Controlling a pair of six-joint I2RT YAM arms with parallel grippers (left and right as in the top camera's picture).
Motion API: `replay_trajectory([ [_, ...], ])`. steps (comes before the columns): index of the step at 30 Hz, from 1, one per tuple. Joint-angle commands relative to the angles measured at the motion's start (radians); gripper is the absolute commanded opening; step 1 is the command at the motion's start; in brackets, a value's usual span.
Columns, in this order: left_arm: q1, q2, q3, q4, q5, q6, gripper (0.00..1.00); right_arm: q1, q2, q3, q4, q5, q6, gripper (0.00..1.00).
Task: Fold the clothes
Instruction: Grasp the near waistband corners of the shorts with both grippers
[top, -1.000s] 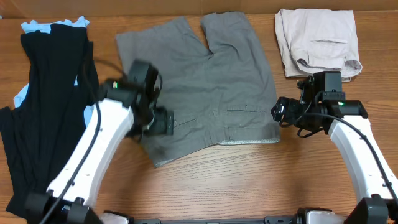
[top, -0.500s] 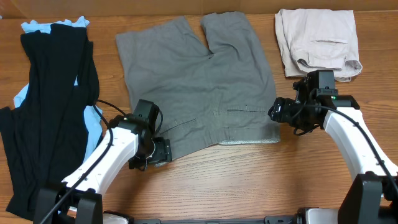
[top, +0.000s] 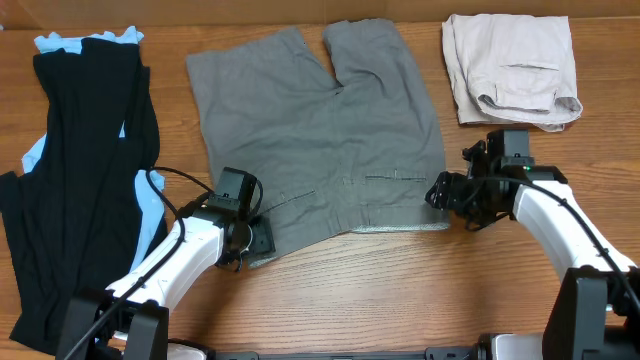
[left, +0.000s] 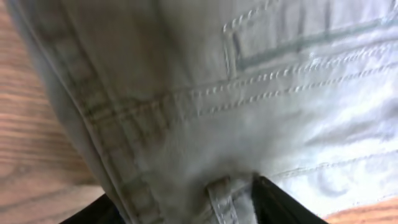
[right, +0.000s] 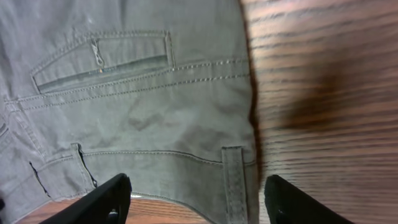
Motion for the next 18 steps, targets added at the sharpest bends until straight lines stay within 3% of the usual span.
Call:
replay_trajectory([
  [1,-0.006,-0.006,-0.008,0.024,-0.055,-0.010,0.54,0.004,0.004,-0.050,0.039,-0.048,0.005,0.69],
  [14,-0.006,-0.006,-0.008,0.070,-0.087,-0.016,0.30,0.004,0.004,-0.174,0.208,-0.001,0.088,0.64],
  [16,-0.006,-0.006,-0.008,0.071,-0.108,-0.031,0.20,0.004,0.004,-0.180,0.214,-0.001,0.089,0.50],
  [18,-0.006,-0.006,-0.008,0.077,-0.124,-0.036,0.06,0.004,0.004,-0.183,0.214,-0.001,0.088,0.25],
])
